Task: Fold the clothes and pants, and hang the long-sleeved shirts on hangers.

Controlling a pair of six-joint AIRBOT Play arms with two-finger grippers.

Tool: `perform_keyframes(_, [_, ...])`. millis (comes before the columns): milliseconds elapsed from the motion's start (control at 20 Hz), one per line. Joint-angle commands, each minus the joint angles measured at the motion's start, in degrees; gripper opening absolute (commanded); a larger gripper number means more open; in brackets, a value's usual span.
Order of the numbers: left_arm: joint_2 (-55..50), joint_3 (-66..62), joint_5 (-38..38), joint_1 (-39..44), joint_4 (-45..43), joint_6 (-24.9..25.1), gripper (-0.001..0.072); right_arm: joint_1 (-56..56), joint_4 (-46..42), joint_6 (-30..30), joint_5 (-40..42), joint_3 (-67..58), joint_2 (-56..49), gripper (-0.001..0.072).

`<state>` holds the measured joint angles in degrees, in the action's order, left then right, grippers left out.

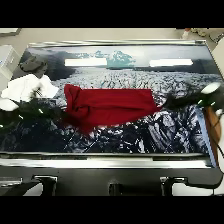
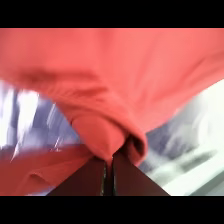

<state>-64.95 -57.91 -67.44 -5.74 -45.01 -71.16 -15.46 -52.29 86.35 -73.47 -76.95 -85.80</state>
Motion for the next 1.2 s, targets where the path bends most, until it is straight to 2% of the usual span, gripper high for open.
perform_keyframes(0, [7.04,-24.48,6.05,-1.18,0.70,-0.37,0.0023,-0.04,0.98,-5.40,2.43,-22.16,8.57,0.0037])
perform_keyframes(150, [10.32,-47.91,14.40,-1.92,-0.31,-1.68,0.0024,-0.04,-4.48,-6.32,7.76,-39.71,18.49,0.0037])
perform_keyframes(250, [12.66,-57.16,15.87,-1.92,-0.87,-1.77,0.0024,-0.04,-9.57,-3.96,9.94,-41.99,26.58,0.0037])
perform_keyframes(400, [17.29,-57.44,15.50,-1.90,-0.83,-6.10,0.0024,-0.04,-13.99,-0.63,9.75,-41.35,35.39,0.0037])
perform_keyframes(600, [18.73,-56.94,17.35,-1.90,-0.81,-6.43,0.0024,-0.04,-14.45,0.00,12.98,-41.38,39.15,0.0037])
perform_keyframes(700, [18.60,-56.89,18.88,-1.92,-1.40,-6.40,0.0024,-0.04,-14.78,0.00,14.49,-41.35,38.95,0.0037])
perform_keyframes(800, [17.11,-56.85,17.22,-1.92,-3.82,-6.45,0.0024,-0.04,-16.13,0.04,13.33,-41.35,37.38,0.0037])
perform_keyframes(900, [14.47,-55.25,13.66,-1.90,-4.94,-6.54,0.0024,-0.02,-16.33,0.48,8.74,-41.35,33.66,0.0037])
perform_keyframes(1050, [8.17,-48.02,7.96,-1.11,-4.94,-8.61,0.0024,0.07,-14.97,2.60,-4.70,-39.08,23.71,0.0036])
perform_keyframes(1150, [2.43,-39.85,7.78,1.03,-4.96,-8.00,0.0024,0.09,-13.90,2.54,-7.89,-33.18,16.11,0.0036])
